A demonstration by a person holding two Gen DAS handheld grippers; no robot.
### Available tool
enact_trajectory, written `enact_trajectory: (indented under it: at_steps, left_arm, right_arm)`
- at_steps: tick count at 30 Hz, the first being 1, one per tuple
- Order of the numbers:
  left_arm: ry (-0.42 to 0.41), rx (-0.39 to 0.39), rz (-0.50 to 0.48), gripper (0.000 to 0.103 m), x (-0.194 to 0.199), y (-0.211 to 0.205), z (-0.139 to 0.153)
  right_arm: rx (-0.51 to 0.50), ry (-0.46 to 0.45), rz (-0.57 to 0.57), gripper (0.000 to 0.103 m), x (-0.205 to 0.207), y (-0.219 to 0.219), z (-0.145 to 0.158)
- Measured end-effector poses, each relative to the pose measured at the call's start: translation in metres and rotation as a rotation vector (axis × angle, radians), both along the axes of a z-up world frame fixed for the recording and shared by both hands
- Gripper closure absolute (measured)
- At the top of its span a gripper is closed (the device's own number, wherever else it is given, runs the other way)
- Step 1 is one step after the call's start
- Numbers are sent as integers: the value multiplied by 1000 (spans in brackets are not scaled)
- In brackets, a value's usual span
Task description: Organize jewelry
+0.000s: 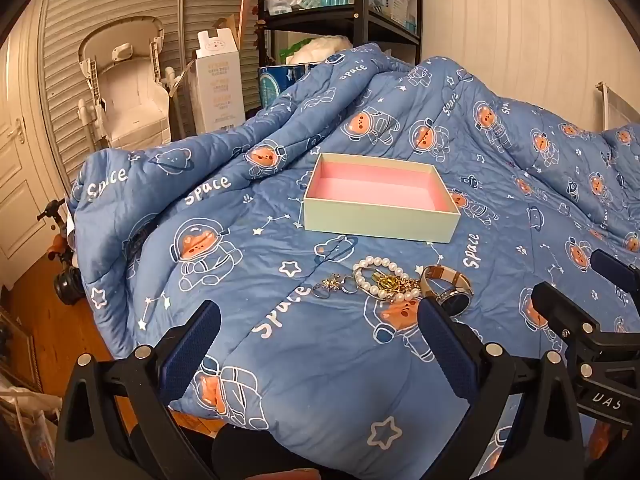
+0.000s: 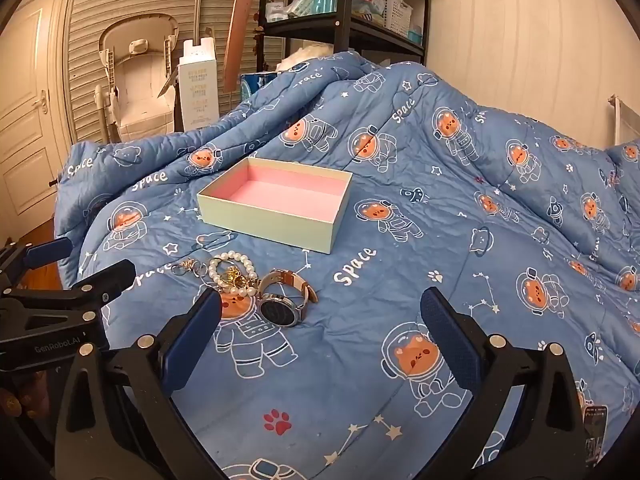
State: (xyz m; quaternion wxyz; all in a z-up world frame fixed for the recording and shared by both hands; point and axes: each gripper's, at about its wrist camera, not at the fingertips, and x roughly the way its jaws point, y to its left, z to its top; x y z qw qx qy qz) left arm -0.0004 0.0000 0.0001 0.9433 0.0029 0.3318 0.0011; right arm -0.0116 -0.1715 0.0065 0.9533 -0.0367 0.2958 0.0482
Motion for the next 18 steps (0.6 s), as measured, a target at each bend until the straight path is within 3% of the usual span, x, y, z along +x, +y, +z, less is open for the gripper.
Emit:
enact_trajectory:
  at_steps: [18]
  left_arm:
    - [12,1,5,6,0,5,-2]
  right_arm:
    - [3,14,-2,5,0,0,0]
